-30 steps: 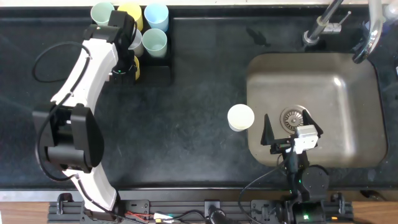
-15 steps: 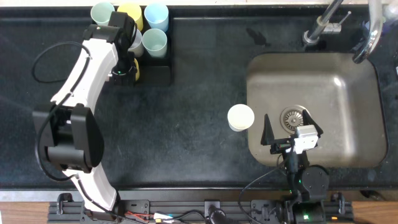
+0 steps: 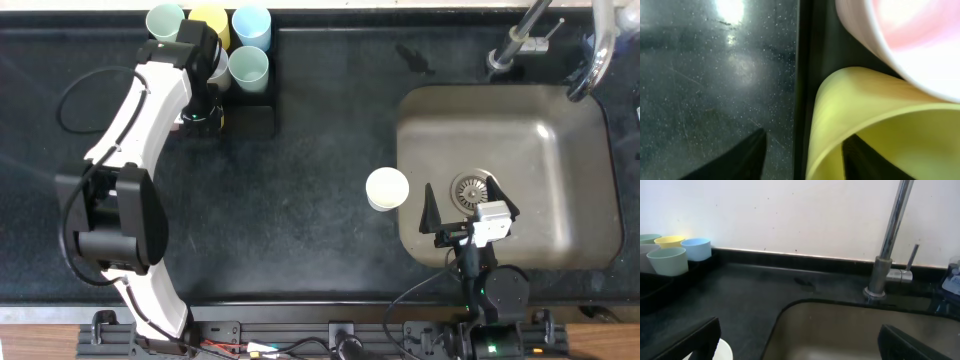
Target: Store Cups
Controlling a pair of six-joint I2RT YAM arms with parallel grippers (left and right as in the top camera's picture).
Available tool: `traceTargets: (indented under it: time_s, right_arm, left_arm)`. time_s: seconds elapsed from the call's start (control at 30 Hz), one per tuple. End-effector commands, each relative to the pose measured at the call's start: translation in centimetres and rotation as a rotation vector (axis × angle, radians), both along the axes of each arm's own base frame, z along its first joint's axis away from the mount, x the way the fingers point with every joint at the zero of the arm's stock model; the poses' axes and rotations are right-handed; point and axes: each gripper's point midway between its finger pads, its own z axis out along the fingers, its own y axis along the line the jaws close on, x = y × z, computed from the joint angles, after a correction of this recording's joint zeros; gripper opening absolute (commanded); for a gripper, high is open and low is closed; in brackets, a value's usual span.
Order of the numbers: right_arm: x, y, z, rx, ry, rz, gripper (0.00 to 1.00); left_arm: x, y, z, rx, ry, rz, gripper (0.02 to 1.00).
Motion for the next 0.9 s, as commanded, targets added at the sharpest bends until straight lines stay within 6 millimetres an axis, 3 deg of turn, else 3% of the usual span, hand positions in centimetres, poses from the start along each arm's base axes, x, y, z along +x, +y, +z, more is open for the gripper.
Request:
traceTargets:
  time_s: [0.03, 0.3, 0.53, 0.63, 0.73, 0.83, 0.9]
  right_arm:
    - [0.0, 0.1, -0.3, -0.001, -0.002, 0.007, 0.996]
    - [0.0, 0.1, -0.3, -0.001, -0.002, 0.007, 0.998]
    - [0.0, 0.1, -0.3, -0.001, -0.002, 0.007, 0.998]
    - [0.0, 0.1, -0.3, -0.001, -0.002, 0.007, 0.996]
    - [0.0, 0.1, -0.3, 0.0, -0.003, 0.007, 0.993]
    - [0.0, 0.1, -0.3, -0.001, -0.002, 0.007, 0.996]
    - [0.0, 0.1, -0.3, -0.001, -0.002, 0.007, 0.998]
  left_arm:
    - [0.2, 1.1, 1.3, 0.043, -0.039, 0.014, 0.61]
    - [0.0, 1.6, 6.1, 0.058, -0.16, 0.046, 0.649]
    - [-0.3, 2.4, 12.5, 0.089, -0.341, -0.003, 0.72]
    - [0.9, 3.2, 16.5, 0.181, -0.483, -0.132, 0.787]
    - [3.3, 3.5, 21.8, 0.339, -0.664, -0.384, 0.836]
    - [5.5, 2.6, 27.4, 0.536, -0.852, -0.679, 0.838]
    - [5.9, 1.7, 30.1, 0.655, -0.962, -0.825, 0.862]
